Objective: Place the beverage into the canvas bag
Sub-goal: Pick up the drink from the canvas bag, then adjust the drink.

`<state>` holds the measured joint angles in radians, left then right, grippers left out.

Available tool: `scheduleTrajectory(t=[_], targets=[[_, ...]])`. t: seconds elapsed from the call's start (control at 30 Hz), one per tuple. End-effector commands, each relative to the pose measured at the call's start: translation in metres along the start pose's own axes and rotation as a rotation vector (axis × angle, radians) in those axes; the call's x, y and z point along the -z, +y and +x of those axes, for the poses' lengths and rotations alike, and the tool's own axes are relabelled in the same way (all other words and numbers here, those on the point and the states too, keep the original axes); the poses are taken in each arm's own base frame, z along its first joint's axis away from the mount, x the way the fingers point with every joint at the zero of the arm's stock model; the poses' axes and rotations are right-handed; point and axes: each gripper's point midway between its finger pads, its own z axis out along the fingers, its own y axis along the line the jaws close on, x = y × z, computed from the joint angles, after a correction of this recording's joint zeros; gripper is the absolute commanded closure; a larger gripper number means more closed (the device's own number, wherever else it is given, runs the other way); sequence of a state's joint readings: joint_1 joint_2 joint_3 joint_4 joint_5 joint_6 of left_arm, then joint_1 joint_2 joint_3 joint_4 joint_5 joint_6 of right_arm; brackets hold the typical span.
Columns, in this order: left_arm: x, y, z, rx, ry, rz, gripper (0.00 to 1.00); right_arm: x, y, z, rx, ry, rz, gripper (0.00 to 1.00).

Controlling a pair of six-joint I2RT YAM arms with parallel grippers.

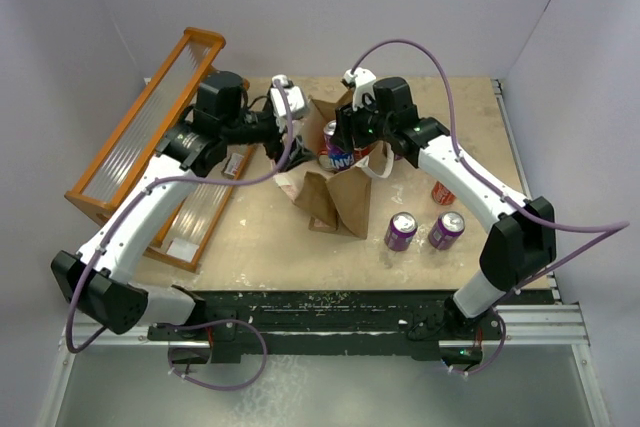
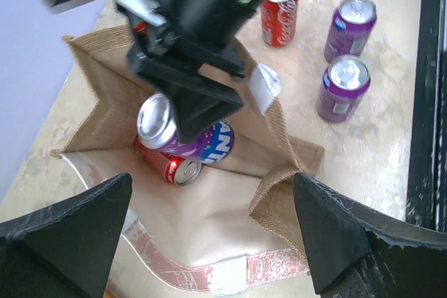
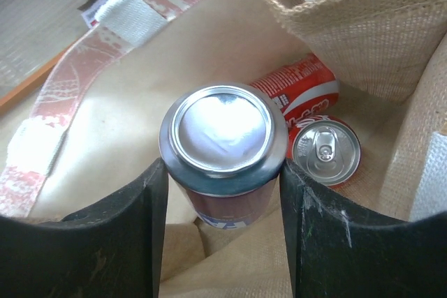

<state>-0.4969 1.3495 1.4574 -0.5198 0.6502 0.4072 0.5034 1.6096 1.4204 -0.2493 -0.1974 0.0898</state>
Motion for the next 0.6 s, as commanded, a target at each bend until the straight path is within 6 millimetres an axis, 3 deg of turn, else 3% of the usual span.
scheduleTrajectory(t=[0.0,0.3,0.57], targets=[[-0.003,0.032,-0.009,0.24,-0.082,-0.043,0.01,0.051,0.02,-0.095,0.091,-0.279,-0.051,1.0],[-0.03,0.07,0.014,0.385,-0.118,0.063,0.01,0.079,0.029,-0.145,0.062,-0.382,-0.067,1.0],[-0.049,0.089,0.012,0.32,-0.205,0.086,0.01,0.11,0.041,-0.194,-0.017,-0.516,-0.115,1.0]])
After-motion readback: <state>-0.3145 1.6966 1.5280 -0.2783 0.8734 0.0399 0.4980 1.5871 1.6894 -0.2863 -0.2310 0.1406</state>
